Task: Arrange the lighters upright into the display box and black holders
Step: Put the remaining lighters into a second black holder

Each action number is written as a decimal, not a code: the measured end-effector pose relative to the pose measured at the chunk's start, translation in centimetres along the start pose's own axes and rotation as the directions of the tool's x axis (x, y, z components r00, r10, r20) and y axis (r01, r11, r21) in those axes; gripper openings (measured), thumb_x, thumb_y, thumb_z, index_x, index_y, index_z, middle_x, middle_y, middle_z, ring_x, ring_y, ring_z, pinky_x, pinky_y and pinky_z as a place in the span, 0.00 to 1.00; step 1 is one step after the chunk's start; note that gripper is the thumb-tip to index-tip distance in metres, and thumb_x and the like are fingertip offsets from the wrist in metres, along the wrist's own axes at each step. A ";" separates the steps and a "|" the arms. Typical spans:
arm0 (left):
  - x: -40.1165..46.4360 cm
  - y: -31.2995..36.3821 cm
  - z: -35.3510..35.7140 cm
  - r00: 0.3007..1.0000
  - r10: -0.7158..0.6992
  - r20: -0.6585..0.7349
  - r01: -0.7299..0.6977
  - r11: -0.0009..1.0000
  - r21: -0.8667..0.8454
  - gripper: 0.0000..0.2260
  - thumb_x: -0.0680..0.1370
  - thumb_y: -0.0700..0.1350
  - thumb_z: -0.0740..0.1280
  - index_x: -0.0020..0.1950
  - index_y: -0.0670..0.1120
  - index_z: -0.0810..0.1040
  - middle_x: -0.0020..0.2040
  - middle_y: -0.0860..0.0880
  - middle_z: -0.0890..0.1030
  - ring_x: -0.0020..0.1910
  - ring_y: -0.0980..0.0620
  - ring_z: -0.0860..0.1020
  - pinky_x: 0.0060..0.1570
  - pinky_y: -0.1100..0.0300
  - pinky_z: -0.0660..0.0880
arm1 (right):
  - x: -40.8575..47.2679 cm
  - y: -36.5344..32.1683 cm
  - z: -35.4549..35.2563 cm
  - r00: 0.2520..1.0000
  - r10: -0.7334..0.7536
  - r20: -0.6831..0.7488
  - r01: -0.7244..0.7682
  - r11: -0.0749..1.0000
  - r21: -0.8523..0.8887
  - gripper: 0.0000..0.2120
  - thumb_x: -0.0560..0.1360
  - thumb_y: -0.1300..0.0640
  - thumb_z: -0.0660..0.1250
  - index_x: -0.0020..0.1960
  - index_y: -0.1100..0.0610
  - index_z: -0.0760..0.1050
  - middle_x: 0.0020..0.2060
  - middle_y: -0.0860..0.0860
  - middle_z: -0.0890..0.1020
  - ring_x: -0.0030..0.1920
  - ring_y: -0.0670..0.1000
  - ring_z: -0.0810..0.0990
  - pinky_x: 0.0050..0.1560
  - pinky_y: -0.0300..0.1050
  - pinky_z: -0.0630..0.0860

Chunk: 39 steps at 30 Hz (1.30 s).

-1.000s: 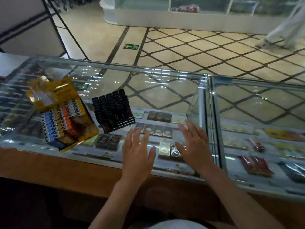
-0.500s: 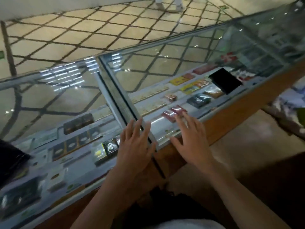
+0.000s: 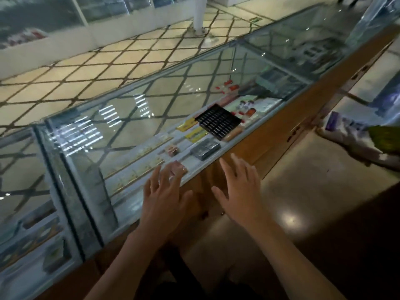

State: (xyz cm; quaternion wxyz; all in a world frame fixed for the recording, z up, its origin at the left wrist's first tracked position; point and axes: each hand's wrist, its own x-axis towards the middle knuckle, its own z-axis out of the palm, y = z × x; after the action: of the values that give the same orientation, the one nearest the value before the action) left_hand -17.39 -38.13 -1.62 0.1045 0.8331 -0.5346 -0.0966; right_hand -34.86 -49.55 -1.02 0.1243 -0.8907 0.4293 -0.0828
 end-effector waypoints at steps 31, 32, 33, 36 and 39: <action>24.1 12.0 6.4 0.987 -0.158 -0.031 0.159 0.986 0.049 0.34 0.78 0.69 0.42 0.81 0.57 0.45 0.82 0.50 0.44 0.80 0.46 0.39 0.72 0.46 0.32 | 30.9 21.5 -3.6 0.820 -0.464 0.335 0.524 0.844 -0.112 0.37 0.79 0.37 0.59 0.80 0.45 0.44 0.79 0.50 0.44 0.79 0.56 0.43 0.78 0.61 0.41; 24.3 12.2 6.5 0.984 -0.175 -0.029 0.177 0.982 0.066 0.33 0.78 0.69 0.43 0.81 0.56 0.47 0.82 0.49 0.47 0.80 0.45 0.42 0.73 0.45 0.34 | 31.7 21.7 -3.6 0.789 -0.503 0.353 0.567 0.817 -0.103 0.38 0.78 0.36 0.60 0.80 0.45 0.45 0.79 0.51 0.45 0.79 0.56 0.45 0.77 0.59 0.41; 24.5 12.5 6.7 0.980 -0.195 -0.030 0.196 0.977 0.077 0.33 0.79 0.68 0.44 0.81 0.55 0.50 0.82 0.49 0.49 0.80 0.44 0.45 0.74 0.43 0.38 | 32.4 21.9 -3.6 0.756 -0.543 0.366 0.609 0.788 -0.090 0.38 0.78 0.36 0.60 0.80 0.45 0.47 0.78 0.51 0.47 0.78 0.56 0.46 0.77 0.59 0.41; 24.8 13.0 7.0 0.964 -0.263 -0.030 0.265 0.963 0.060 0.33 0.79 0.68 0.46 0.81 0.55 0.50 0.81 0.48 0.50 0.80 0.43 0.46 0.74 0.43 0.42 | 33.8 22.5 -3.3 0.643 -0.656 0.395 0.720 0.694 -0.019 0.34 0.78 0.36 0.60 0.79 0.46 0.53 0.78 0.51 0.53 0.78 0.57 0.52 0.77 0.60 0.45; 24.8 14.0 7.0 0.932 -0.360 -0.044 0.362 0.931 0.047 0.34 0.78 0.68 0.47 0.81 0.55 0.49 0.81 0.48 0.49 0.80 0.44 0.45 0.75 0.43 0.47 | 34.7 23.2 -2.7 0.542 -0.746 0.387 0.788 0.611 0.072 0.34 0.77 0.36 0.61 0.78 0.46 0.55 0.77 0.50 0.56 0.77 0.55 0.53 0.78 0.59 0.46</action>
State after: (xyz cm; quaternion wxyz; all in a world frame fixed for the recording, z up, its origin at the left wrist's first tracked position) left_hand -21.30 -66.87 -5.67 0.0717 0.9211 -0.3730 -0.0853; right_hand -31.42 -91.11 -3.80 0.1063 -0.9914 -0.0329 0.0688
